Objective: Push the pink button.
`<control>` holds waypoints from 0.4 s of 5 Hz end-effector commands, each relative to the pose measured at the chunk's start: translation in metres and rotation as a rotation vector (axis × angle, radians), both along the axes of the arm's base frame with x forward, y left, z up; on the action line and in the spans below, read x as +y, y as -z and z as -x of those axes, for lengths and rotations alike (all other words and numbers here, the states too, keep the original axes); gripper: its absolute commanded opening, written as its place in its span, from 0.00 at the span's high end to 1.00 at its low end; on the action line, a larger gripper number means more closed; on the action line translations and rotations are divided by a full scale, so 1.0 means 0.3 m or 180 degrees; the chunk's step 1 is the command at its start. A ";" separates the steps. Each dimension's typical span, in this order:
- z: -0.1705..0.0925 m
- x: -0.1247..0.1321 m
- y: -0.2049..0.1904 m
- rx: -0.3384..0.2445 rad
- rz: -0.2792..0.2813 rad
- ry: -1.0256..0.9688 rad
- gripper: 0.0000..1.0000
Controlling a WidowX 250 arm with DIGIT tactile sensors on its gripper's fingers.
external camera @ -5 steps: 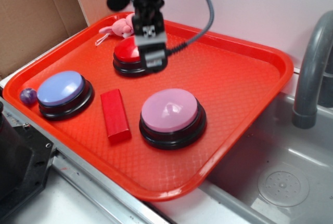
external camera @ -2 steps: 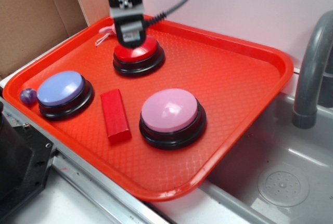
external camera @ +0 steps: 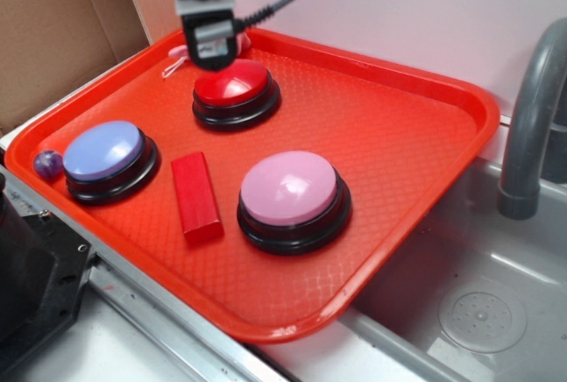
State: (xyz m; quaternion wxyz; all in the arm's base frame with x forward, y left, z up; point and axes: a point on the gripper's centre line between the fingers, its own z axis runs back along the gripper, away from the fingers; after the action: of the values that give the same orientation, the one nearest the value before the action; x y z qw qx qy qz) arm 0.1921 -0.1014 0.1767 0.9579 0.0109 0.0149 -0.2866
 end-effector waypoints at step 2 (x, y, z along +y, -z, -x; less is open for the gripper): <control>0.033 0.023 -0.103 -0.0253 0.0057 -0.0235 0.00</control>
State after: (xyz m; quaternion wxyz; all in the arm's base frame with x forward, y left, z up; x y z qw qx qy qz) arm 0.1857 -0.0870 0.1895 0.9668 0.0189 0.0117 -0.2547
